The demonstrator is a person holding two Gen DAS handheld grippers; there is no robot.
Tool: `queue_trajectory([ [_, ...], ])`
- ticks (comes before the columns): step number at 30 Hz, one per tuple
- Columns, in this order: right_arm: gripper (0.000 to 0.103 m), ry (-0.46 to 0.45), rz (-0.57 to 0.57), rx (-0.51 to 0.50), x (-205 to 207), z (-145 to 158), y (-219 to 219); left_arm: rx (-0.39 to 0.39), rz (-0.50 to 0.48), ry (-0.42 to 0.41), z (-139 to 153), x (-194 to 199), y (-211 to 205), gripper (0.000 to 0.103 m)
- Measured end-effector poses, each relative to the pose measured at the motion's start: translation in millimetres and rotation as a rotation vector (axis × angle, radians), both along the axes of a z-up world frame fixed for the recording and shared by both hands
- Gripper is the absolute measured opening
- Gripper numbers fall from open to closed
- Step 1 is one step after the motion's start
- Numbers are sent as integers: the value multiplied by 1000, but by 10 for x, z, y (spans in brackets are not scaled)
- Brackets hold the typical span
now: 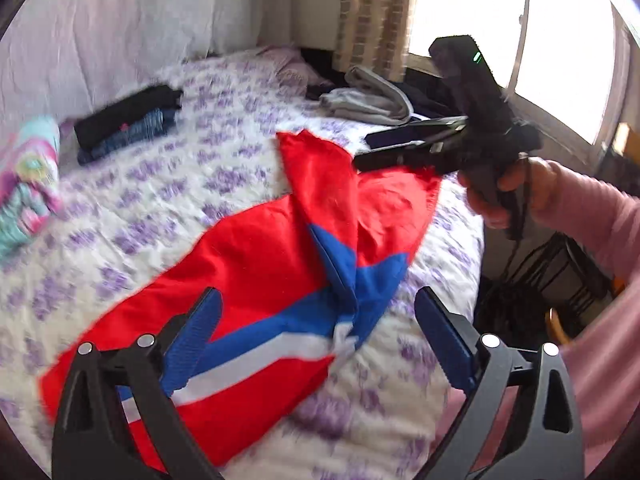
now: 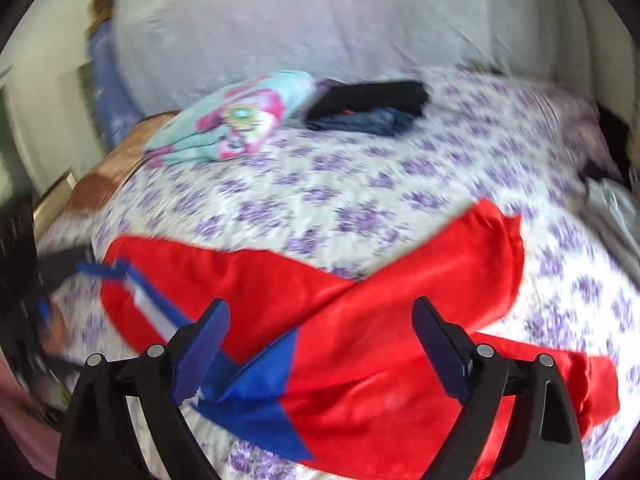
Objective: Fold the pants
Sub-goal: 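Close the right tool on the other red sleeve cuff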
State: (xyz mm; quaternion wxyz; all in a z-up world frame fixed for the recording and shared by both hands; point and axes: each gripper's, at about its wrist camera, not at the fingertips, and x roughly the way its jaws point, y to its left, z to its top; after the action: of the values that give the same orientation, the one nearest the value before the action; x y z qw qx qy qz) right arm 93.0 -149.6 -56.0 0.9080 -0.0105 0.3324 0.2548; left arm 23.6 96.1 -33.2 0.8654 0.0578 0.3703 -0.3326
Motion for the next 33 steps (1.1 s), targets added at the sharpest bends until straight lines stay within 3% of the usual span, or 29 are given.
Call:
queue_trajectory([
  [4, 92, 147, -154, 41, 509, -48, -176, -40, 70, 190, -473, 368, -122, 94],
  [7, 75, 275, -264, 64, 921, -219, -265, -92, 110, 277, -689, 415, -31, 94],
  [10, 68, 307, -366, 3, 1365, -359, -224, -94, 102, 254, -725, 384, -28, 94],
  [15, 68, 430, -576, -40, 1924, -628, -313, -38, 90, 203, -715, 307, -73, 94],
  [18, 69, 467, -594, -53, 2056, -759, -296, -44, 89, 205, -702, 299, -47, 94],
  [24, 66, 434, -594, -125, 2031, -823, -206, -60, 94, 215, -691, 295, -10, 94],
  [27, 42, 430, -596, -122, 1988, -805, -279, -70, 94, 220, -694, 304, 3, 94],
  [29, 19, 444, -575, -77, 1960, -776, -374, -81, 95, 226, -694, 315, 20, 94],
  [31, 8, 464, -568, 2, 1880, -739, -503, -92, 95, 228, -689, 321, 32, 94],
  [33, 7, 439, -546, 121, 1734, -617, -644, -99, 94, 230, -696, 322, 45, 94],
])
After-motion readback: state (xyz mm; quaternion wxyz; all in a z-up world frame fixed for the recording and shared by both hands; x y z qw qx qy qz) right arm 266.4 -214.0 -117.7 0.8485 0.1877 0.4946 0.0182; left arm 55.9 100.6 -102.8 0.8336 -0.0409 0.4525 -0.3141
